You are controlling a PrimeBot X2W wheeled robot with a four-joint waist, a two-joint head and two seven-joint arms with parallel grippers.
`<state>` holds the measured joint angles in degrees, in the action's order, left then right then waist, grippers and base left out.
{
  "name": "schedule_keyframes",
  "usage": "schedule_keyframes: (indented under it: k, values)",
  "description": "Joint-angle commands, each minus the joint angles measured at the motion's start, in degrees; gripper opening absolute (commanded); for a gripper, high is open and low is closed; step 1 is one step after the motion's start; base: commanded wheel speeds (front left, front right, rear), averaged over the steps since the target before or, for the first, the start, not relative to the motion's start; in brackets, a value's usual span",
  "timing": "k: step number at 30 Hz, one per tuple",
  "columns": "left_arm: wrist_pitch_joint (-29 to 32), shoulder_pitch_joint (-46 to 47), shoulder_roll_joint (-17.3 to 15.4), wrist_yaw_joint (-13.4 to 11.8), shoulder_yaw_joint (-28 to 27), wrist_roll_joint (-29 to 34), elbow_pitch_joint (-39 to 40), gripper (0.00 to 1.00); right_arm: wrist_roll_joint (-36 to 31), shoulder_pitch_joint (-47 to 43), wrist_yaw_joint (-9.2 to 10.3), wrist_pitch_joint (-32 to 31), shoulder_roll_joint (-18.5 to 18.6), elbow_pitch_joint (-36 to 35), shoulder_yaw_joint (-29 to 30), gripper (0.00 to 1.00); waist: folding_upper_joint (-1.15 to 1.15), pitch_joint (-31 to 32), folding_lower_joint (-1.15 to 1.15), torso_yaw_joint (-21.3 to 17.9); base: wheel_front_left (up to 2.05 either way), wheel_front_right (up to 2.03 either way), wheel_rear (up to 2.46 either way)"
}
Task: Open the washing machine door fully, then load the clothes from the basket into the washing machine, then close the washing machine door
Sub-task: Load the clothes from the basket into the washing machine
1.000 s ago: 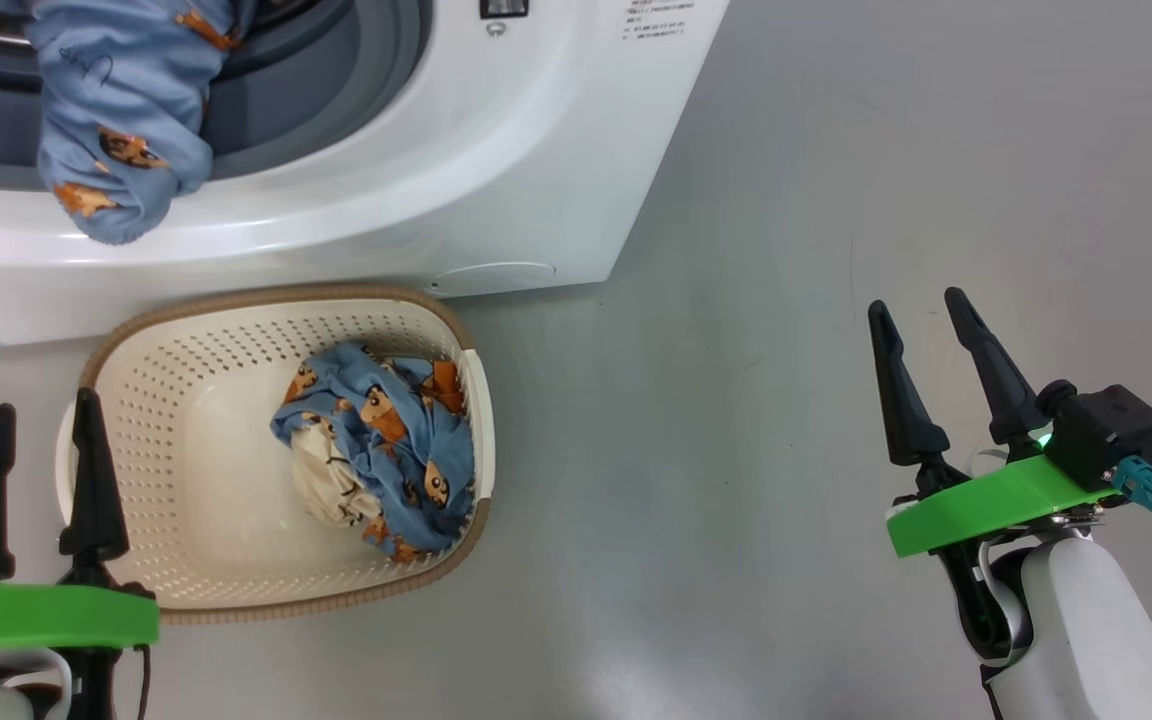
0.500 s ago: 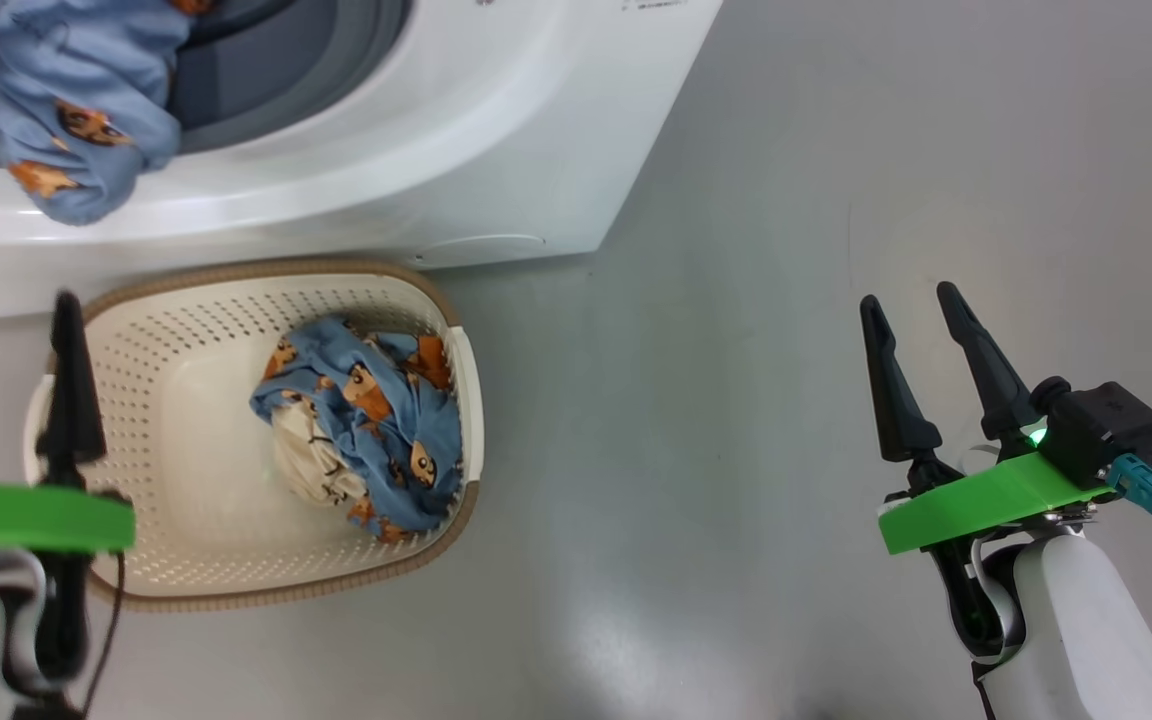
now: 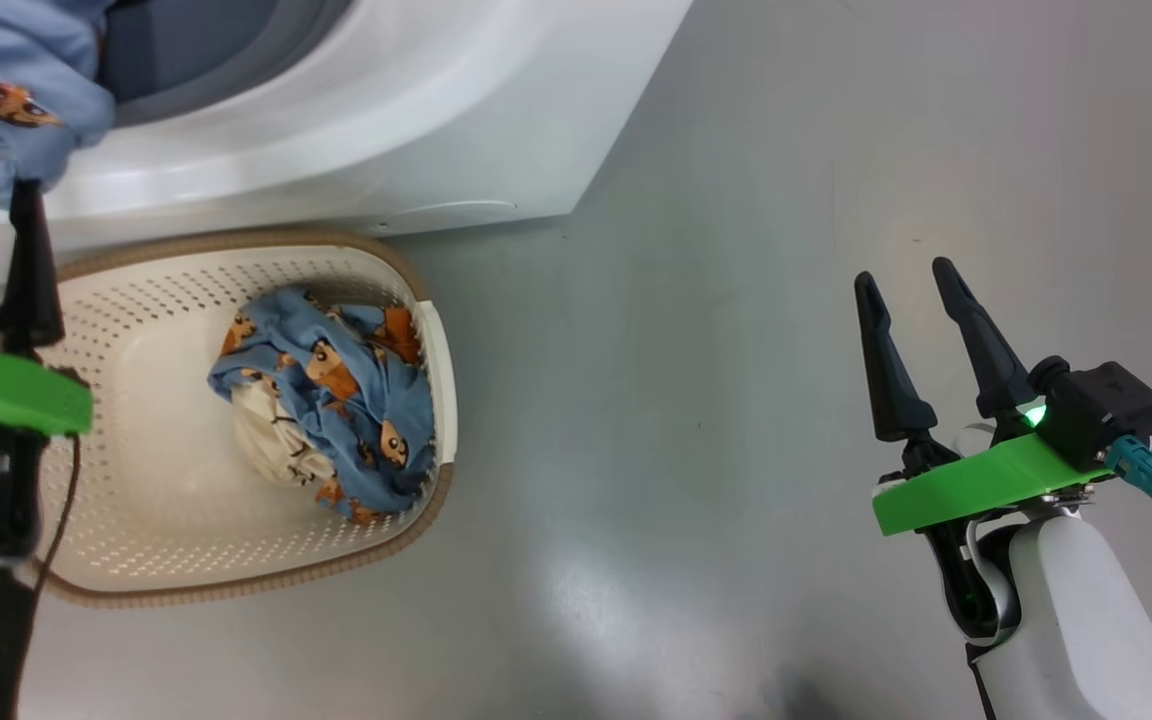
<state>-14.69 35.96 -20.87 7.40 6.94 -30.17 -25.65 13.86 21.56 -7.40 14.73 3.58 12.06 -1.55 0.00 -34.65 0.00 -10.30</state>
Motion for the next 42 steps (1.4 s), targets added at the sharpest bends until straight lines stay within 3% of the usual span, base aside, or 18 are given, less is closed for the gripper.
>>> schedule_keyframes:
  k: [1, 7, 8, 9, 10, 11, 12, 28, 42]
  values:
    - [-0.3, 1.6, -2.9, 0.1, -1.0, -0.4, 0.0, 1.0, 0.3, 0.1, -0.09, 0.3, -0.4, -1.4, -1.6, 1.0, 0.0, -0.5, 0.0, -0.4, 0.0, 0.0, 0.0]
    - [-0.3, 4.2, -3.7, 0.1, 0.6, -1.2, -1.6, 1.0, 0.2, 0.4, -0.09, 0.3, -0.5, -1.6, -1.3, 1.0, 0.0, -1.2, 0.0, -0.7, 0.0, 0.0, 0.0]
    - [-0.3, 4.5, -3.8, 0.1, 0.8, -1.3, -1.7, 0.91, 0.2, 0.4, -0.09, 0.3, -0.5, -1.7, -1.3, 1.0, 0.0, -1.3, 0.0, -0.8, 0.0, 0.0, 0.0]
    - [-0.3, 4.7, -3.9, 0.1, 1.1, -1.5, -1.6, 0.56, 0.2, 0.5, -0.09, 0.3, -0.5, -1.7, -1.3, 1.0, 0.0, -1.3, 0.0, -0.8, 0.0, 0.0, 0.0]
    - [-0.3, 4.9, -4.0, 0.1, 1.3, -1.6, -1.6, 0.41, 0.1, 0.5, -0.09, 0.3, -0.5, -1.7, -1.2, 1.0, 0.0, -1.4, 0.0, -0.8, 0.0, 0.0, 0.0]
    - [-0.3, 5.1, -4.1, 0.1, 1.5, -1.8, -1.6, 0.14, 0.1, 0.5, -0.09, 0.3, -0.5, -1.7, -1.2, 1.0, 0.0, -1.4, 0.0, -0.8, 0.0, 0.0, 0.0]
    - [-0.3, 5.3, -4.2, 0.1, 1.7, -1.9, -1.5, 0.0, 0.1, 0.5, -0.09, 0.3, -0.6, -1.8, -1.1, 1.0, 0.0, -1.5, 0.0, -0.8, 0.0, 0.0, 0.0]
    - [-0.3, 11.0, -5.3, 0.1, 4.1, -2.5, 3.7, 0.0, 1.2, 1.2, -0.09, 0.3, -0.7, -2.0, -1.8, 1.0, 0.0, -2.8, 0.0, -0.9, 0.0, 0.0, 0.0]
    - [-0.3, 30.7, -7.9, 0.1, 11.5, -4.7, -13.8, 0.0, 3.1, 1.8, -0.09, 0.3, -0.7, -1.5, -4.1, 1.0, 0.0, -3.6, 0.0, -3.5, 0.0, 0.0, 0.0]
